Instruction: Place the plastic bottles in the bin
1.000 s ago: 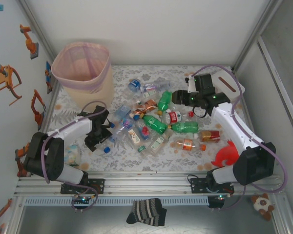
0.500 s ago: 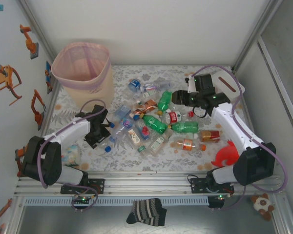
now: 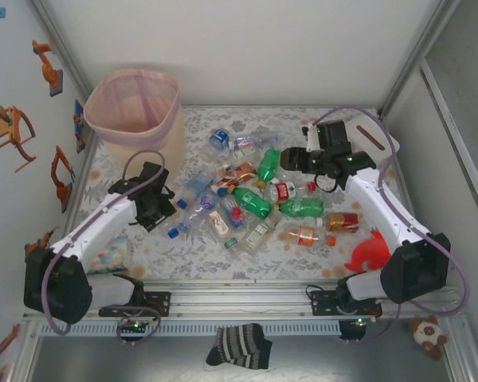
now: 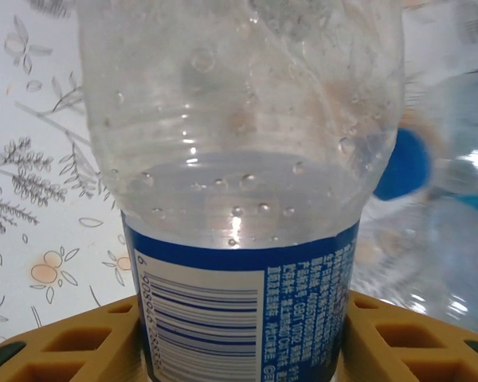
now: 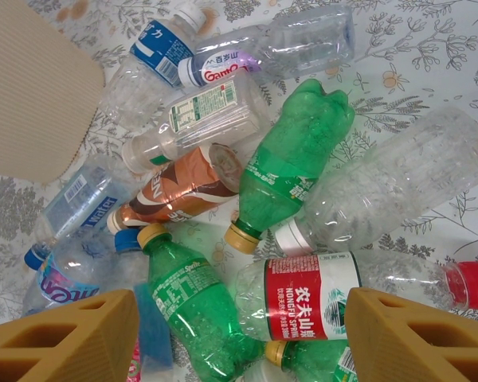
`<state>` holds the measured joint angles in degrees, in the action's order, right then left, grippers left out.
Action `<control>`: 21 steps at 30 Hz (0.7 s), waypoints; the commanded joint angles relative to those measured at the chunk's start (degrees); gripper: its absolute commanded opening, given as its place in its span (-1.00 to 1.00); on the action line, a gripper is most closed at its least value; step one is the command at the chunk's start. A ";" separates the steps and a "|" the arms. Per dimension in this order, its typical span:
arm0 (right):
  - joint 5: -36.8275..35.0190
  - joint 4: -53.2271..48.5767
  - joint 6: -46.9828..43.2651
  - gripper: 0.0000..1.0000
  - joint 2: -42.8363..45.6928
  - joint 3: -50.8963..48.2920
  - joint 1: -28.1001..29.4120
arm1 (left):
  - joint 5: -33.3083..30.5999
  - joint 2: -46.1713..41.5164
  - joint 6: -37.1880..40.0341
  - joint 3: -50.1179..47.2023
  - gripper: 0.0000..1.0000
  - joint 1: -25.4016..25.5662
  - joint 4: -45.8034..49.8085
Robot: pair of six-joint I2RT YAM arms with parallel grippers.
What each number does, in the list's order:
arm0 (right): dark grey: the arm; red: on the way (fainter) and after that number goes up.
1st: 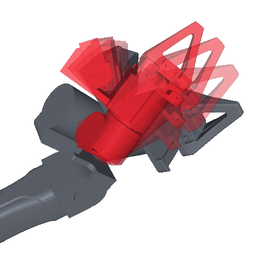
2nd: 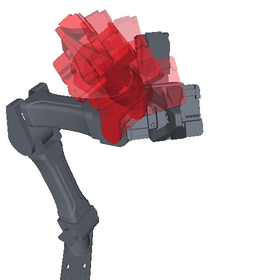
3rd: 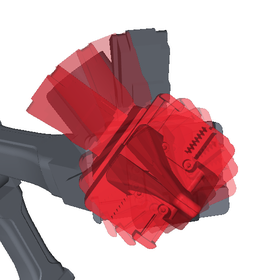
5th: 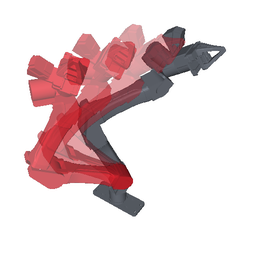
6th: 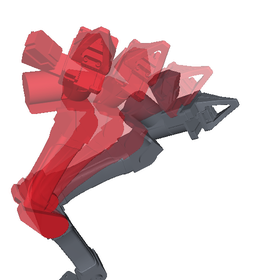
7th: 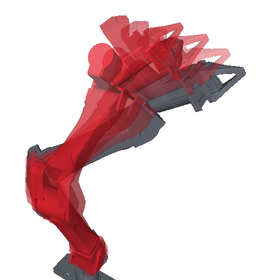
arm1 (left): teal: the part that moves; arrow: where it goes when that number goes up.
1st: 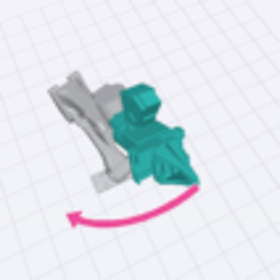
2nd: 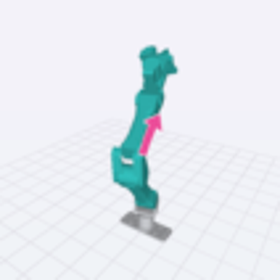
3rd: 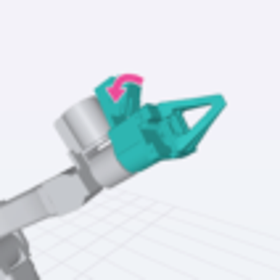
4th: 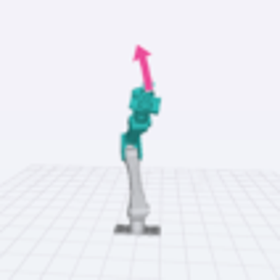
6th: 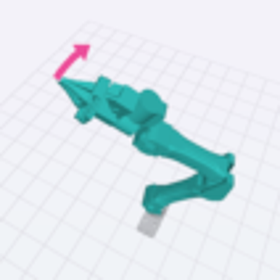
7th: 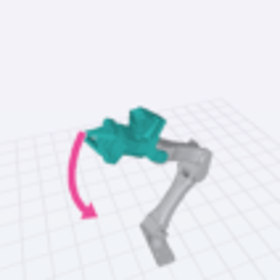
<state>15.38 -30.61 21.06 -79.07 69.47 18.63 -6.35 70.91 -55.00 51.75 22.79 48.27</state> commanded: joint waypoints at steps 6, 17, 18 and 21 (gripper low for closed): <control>-1.24 1.17 -0.22 0.37 1.11 -0.26 0.58 | 3.07 -9.52 20.30 10.44 -0.04 -0.81 1.86; -2.41 0.77 -0.29 0.37 2.90 -0.96 0.67 | 8.32 -6.59 41.61 28.90 -0.15 -2.02 0.68; -2.46 0.73 -0.23 0.38 3.02 -1.08 0.66 | 8.78 -5.82 43.06 30.68 -0.15 -2.17 0.67; -2.72 0.60 -0.14 0.37 3.43 -1.38 0.66 | 9.66 -3.16 47.33 36.32 -0.20 -2.89 0.27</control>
<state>13.82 -30.63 21.06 -77.38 68.82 18.85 1.23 66.24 -15.84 83.83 20.67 48.80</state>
